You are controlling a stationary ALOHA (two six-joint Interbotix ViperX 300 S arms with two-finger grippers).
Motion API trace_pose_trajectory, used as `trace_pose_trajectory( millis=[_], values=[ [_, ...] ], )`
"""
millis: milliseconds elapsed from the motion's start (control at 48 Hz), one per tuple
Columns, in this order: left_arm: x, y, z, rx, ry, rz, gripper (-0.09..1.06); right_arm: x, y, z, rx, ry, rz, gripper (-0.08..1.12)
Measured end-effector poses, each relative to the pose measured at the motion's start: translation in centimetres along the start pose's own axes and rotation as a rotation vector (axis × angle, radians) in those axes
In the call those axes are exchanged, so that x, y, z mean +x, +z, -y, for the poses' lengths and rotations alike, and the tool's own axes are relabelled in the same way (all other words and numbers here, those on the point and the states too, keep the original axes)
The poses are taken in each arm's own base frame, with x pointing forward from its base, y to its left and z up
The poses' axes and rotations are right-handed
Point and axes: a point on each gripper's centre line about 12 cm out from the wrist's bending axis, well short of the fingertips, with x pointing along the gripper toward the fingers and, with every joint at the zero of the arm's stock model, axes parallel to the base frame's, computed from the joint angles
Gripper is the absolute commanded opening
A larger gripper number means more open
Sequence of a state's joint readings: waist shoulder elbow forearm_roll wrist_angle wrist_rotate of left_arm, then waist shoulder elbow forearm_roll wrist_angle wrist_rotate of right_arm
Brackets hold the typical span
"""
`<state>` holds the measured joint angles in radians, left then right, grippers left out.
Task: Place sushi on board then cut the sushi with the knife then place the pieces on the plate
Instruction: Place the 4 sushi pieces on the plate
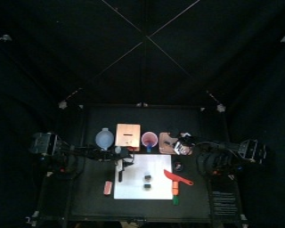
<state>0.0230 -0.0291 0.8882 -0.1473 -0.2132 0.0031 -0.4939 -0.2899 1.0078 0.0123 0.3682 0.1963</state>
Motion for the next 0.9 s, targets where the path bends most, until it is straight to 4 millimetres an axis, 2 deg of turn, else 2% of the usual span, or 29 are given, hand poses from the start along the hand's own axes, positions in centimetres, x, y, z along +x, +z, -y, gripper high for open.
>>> trace_pose_trajectory(
  millis=[208, 354, 438, 583, 750, 896],
  values=[
    [0.0, 0.0, -0.1, -0.001, 0.002, 0.0, 0.79, 0.3, -0.1, 0.1, 0.002, -0.002, -0.004, 0.79],
    [0.0, 0.0, -0.1, -0.001, 0.002, 0.0, 0.79, -0.5, 0.6, -0.3, 0.006, 0.009, 0.009, 0.79],
    [0.0, 0.0, -0.1, -0.002, 0.002, -0.001, 0.79, -1.5, 1.6, -1.9, -0.014, 0.049, 0.036, 0.79],
    [0.0, 0.0, -0.1, -0.007, 0.002, -0.001, 0.79, -3.0, 2.4, -6.2, -0.097, 0.149, 0.07, 0.79],
    [0.0, 0.0, -0.1, -0.007, 0.002, -0.001, 0.79, -4.4, 2.7, -11.4, -0.213, 0.263, 0.111, 0.79],
    [0.0, 0.0, -0.1, -0.007, 0.002, -0.001, 0.79, -4.4, 2.1, -15.4, -0.328, 0.335, 0.141, 0.79]
  ],
)
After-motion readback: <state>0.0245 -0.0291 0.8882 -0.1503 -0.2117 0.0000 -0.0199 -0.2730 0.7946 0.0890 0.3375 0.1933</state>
